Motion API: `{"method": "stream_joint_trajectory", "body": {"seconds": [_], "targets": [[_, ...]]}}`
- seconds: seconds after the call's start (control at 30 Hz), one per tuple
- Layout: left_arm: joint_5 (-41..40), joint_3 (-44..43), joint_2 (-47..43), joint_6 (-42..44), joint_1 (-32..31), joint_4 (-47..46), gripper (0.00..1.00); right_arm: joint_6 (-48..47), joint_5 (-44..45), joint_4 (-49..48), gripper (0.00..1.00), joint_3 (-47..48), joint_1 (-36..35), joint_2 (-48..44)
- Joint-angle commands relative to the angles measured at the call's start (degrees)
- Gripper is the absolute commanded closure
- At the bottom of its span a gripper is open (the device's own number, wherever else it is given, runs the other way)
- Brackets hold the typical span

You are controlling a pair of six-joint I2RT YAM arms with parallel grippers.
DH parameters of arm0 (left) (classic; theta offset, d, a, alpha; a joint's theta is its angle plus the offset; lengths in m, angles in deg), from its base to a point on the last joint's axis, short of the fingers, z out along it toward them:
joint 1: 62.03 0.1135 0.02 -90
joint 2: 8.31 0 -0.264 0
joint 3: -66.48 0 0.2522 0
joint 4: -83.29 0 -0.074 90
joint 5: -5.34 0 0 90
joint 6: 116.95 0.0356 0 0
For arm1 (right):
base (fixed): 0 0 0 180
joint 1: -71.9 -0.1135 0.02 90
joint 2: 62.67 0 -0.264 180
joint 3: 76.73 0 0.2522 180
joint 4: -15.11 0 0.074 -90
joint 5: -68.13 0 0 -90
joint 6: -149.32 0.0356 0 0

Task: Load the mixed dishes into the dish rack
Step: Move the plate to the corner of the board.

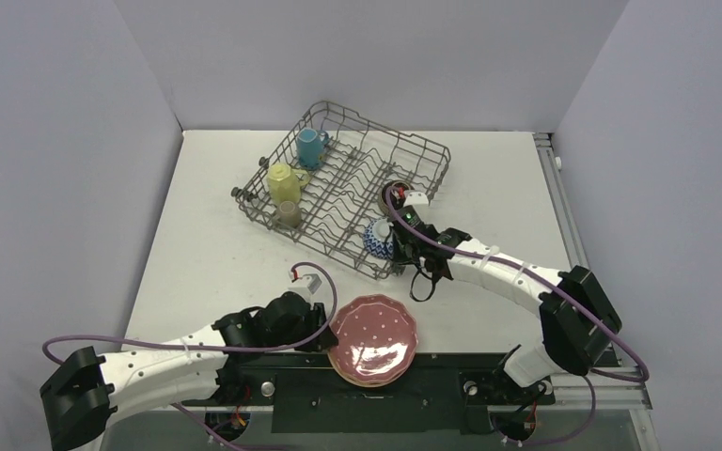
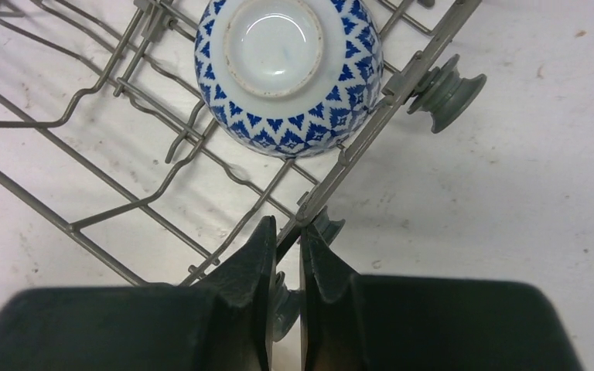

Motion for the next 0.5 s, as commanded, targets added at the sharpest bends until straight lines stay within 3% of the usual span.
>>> {"method": "stream_joint_trajectory", "body": {"seconds": [0.0, 0.07, 0.2, 0.47], "targets": [[1.3, -1.2, -2.1, 1.2, -0.9, 1.2, 0.63, 1.1, -9.1, -8.6, 1.0, 3.0, -5.0, 7.2], [1.2, -1.5, -2.6, 1.2, -0.9, 2.0, 0.56, 1.4, -9.2, -8.2, 0.99, 4.2, -6.1, 8.1], [-1.1, -2.3, -4.3, 0.7, -0.9, 3.7, 0.39, 1.1, -8.3, -6.5, 0.88, 5.9, -7.3, 8.6], [-4.9, -6.7, -8.3, 0.9, -0.8, 10.1, 0.23, -0.6, -3.8, -2.5, 0.7, 6.5, -7.2, 5.0]]}}
